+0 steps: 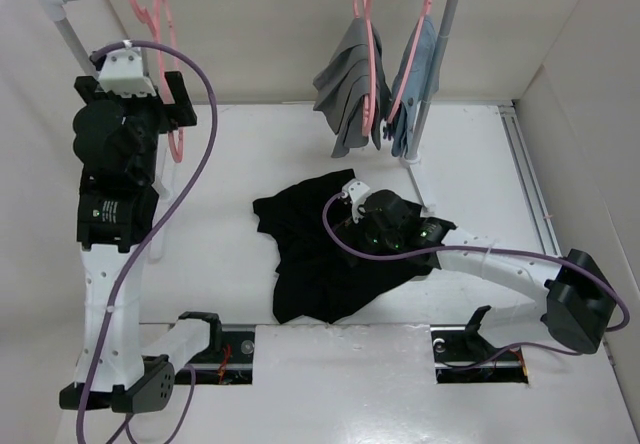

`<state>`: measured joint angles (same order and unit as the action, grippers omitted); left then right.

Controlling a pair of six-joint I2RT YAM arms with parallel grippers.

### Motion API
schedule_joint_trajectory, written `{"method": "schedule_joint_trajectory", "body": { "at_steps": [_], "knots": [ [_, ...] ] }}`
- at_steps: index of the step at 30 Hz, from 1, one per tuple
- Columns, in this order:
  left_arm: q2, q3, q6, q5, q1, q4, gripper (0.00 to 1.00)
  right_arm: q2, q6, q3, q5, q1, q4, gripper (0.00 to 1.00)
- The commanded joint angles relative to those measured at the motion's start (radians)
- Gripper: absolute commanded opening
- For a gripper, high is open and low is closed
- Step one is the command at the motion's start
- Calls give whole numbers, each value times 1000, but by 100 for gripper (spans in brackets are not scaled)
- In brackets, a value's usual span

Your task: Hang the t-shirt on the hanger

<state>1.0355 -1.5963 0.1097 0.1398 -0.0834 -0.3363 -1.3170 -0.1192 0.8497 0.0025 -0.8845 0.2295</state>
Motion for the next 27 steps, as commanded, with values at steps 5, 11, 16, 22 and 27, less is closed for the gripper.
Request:
{"method": "schedule_joint_trajectory", "body": {
  "at_steps": [5,11,16,22,27],
  "knots": [
    [-17,84,58,-128,-3,13,81,36,21,23,4,2,-52,100],
    [-8,75,39,-117,-3,13,7,76,21,3,22,2,-52,100],
    [-26,42,19,-105,-3,34,0,104,12,-18,31,2,-52,100],
    [-78,42,30,-179,-3,126,0,125,12,-29,51,2,-52,100],
    [-191,96,70,-366,-3,217,0,145,21,-29,73,2,-33,100]
  ]
}}
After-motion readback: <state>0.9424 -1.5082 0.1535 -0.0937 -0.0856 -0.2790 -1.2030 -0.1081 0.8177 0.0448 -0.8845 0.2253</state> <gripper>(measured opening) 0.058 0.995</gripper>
